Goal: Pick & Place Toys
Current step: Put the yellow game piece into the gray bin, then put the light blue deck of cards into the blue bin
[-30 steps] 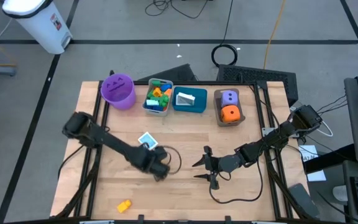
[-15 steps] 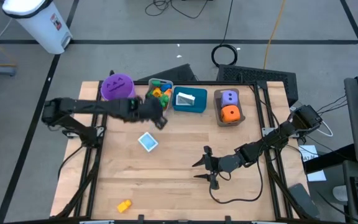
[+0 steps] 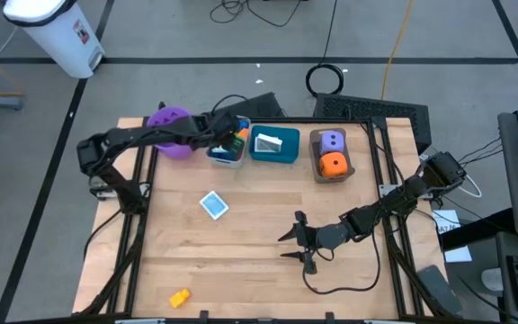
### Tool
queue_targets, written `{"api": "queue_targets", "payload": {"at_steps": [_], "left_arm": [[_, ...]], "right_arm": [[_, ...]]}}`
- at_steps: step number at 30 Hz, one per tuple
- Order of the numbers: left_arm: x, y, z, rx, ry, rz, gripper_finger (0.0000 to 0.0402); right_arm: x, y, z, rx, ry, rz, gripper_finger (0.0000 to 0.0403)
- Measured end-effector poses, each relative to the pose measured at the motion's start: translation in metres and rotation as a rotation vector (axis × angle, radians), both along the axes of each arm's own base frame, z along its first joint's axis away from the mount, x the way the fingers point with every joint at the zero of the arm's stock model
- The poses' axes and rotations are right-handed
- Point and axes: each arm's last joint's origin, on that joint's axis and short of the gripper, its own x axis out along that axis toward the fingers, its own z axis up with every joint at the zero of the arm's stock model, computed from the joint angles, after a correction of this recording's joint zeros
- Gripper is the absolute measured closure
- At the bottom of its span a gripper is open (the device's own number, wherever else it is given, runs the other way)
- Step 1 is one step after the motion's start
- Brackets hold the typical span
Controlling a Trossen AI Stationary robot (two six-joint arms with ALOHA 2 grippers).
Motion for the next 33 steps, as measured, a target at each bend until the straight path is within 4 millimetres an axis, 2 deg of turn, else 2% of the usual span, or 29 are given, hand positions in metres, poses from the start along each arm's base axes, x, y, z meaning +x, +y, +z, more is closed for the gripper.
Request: {"api": "queue_targets", "payload": {"at_steps": [8, 12, 18, 22, 25, 33], "left_arm": [[0.005, 0.025, -0.018, -0.038, -0.030, 0.042, 0.0229], [0.005, 0.034, -0.023, -0.062, -0.050, 0.047, 0.0196], [0.000, 0.041, -0.017, -0.018, -0.054, 0.032, 0.0144], [-0.008, 0.039, 0.002, 0.030, -0.080, -0.008, 0.0129], [-0.017, 0.030, 0.024, 0.071, -0.108, -0.065, 0.0127], [-0.045, -0.024, 0.083, 0.078, -0.264, -0.373, 0.0127]], "right_arm": [[0.001, -0.003, 0.000, -0.002, 0.002, -0.010, 0.0195], [0.002, -0.004, -0.001, -0.004, 0.007, -0.016, 0.0195], [0.001, -0.005, -0.002, -0.012, 0.021, -0.020, 0.0195], [0.001, -0.005, -0.002, -0.012, 0.021, -0.020, 0.0195], [0.001, -0.005, -0.002, -0.012, 0.020, -0.020, 0.0195], [0.002, -0.005, -0.001, -0.003, 0.006, -0.018, 0.0195]]}}
